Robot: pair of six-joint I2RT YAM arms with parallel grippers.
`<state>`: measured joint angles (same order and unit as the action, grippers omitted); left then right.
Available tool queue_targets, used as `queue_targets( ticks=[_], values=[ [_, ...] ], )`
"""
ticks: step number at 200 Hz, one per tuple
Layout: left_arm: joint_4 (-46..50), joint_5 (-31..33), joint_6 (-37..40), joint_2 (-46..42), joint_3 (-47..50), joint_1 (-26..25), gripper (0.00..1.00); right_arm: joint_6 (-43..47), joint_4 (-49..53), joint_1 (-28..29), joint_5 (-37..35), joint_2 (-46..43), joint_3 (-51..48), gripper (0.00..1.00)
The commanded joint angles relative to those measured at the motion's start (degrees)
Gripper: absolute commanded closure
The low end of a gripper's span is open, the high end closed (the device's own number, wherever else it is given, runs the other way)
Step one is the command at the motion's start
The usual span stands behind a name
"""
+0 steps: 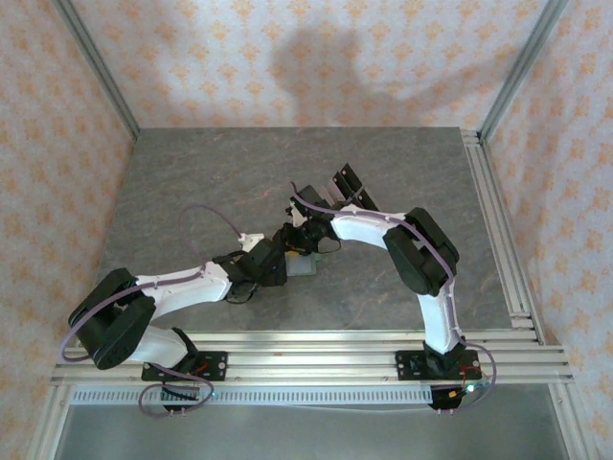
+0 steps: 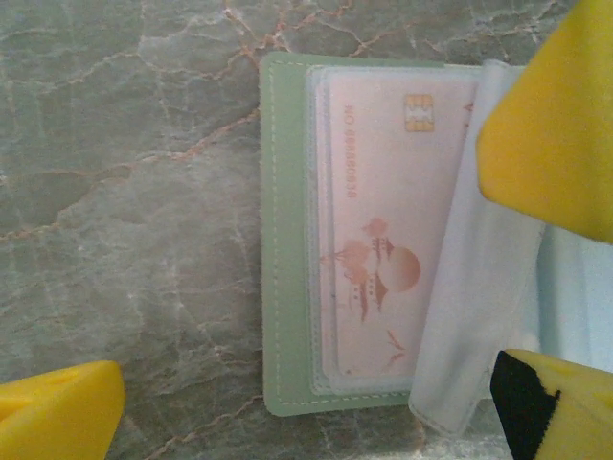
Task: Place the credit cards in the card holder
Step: Flip over the card slot on the card holder.
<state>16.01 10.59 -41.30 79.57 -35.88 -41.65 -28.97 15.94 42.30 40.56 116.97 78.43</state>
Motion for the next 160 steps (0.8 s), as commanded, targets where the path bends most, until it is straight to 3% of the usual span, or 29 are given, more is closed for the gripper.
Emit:
queue_targets(
  ticks=[1, 110, 160],
  values=[
    [2.61, 5.11, -1.75, -0.76, -1.07, -0.27, 0.00, -0.35, -0.03, -0.20, 0.52, -0.93, 0.44, 0.58],
    [5.88, 8.88, -3.87, -1.55, -1.22, -0.19, 0.00, -2.18, 0.46, -4.28, -3.49, -13.94, 0.12, 0.57],
    [13.36, 13.69, -9.46, -2.55, -1.25, 1.52, 0.00, 1.41, 5.43, -6.14, -10.63, -17.41, -1.10, 0.57]
  ],
)
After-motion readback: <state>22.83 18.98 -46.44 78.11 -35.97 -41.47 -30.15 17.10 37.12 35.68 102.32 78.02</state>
